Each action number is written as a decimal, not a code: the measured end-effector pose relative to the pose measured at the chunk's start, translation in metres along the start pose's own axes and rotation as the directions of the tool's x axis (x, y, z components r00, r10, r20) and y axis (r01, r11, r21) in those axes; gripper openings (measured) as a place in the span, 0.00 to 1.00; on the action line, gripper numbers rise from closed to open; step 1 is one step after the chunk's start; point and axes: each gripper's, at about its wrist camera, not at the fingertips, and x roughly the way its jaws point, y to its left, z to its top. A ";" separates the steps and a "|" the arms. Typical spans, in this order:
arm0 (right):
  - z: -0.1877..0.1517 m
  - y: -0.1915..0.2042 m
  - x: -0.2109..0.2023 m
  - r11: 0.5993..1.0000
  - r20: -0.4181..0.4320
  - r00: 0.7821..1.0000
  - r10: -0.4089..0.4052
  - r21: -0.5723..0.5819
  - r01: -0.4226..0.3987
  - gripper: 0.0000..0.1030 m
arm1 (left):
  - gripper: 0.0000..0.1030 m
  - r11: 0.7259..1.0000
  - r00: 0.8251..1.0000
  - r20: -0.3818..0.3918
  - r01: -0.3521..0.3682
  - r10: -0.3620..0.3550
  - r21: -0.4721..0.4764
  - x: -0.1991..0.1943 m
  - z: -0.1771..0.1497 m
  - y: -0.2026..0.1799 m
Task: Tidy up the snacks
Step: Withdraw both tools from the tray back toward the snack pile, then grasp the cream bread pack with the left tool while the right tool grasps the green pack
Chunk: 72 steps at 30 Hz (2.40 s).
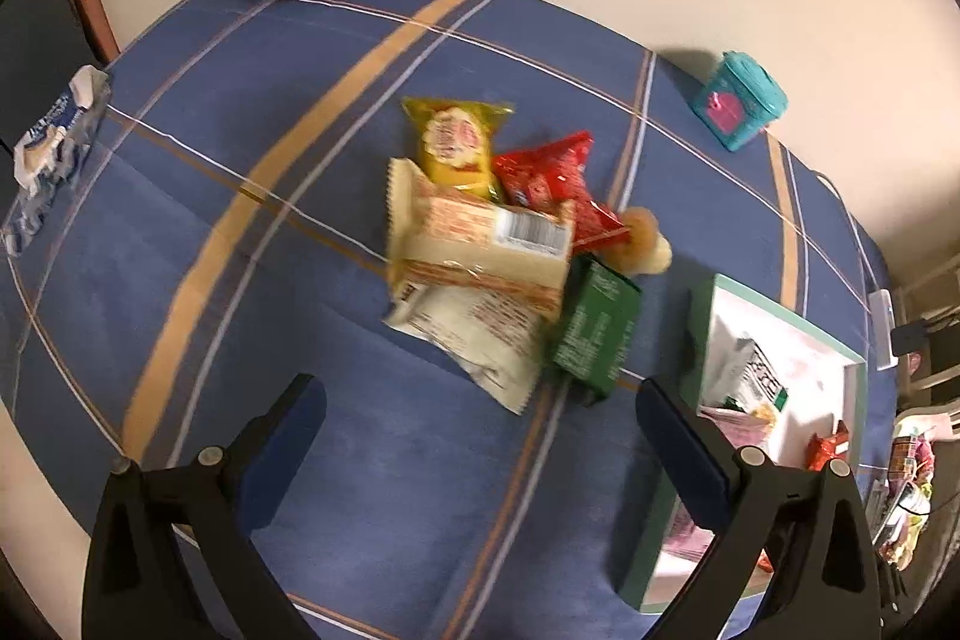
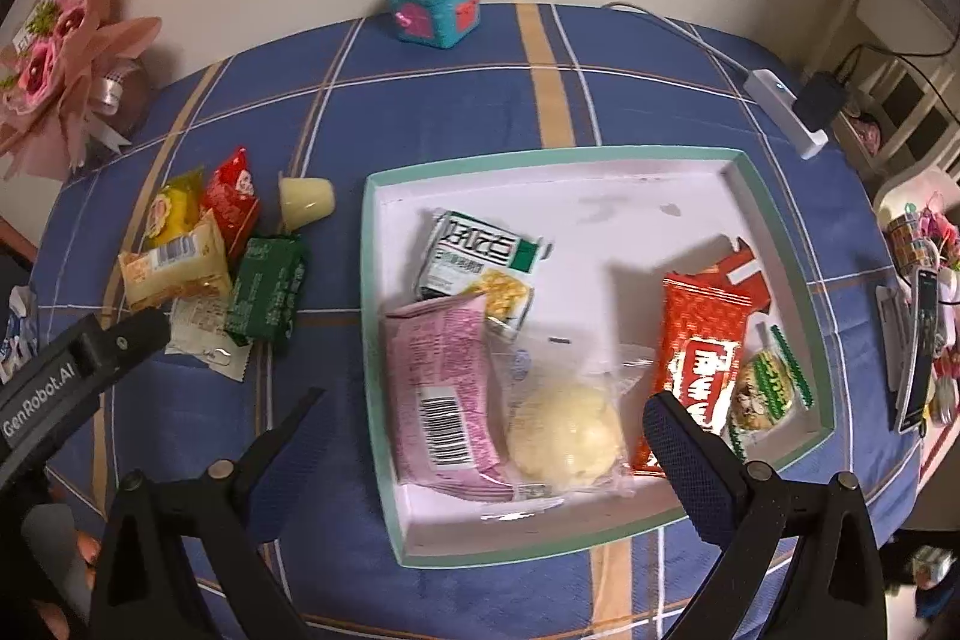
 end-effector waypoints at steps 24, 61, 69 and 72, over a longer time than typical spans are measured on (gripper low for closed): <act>0.031 0.083 0.016 0.988 0.059 0.987 0.148 -0.062 -0.144 1.00 | 1.00 1.000 0.999 0.043 0.007 -0.006 -0.030 0.012 0.060 0.040; 0.043 0.110 0.105 0.987 -0.065 0.988 0.139 -0.078 -0.144 0.47 | 0.80 0.998 0.997 -0.081 0.020 -0.015 0.066 0.085 0.059 -0.007; 0.043 0.105 0.099 0.985 -0.078 0.986 0.150 -0.069 -0.156 0.41 | 0.73 0.998 0.998 -0.061 0.014 -0.011 0.057 0.073 0.060 -0.006; 0.043 0.104 0.093 0.984 -0.075 0.984 0.161 -0.064 -0.165 0.41 | 0.72 0.999 0.999 -0.049 0.015 -0.012 0.053 0.066 0.061 -0.006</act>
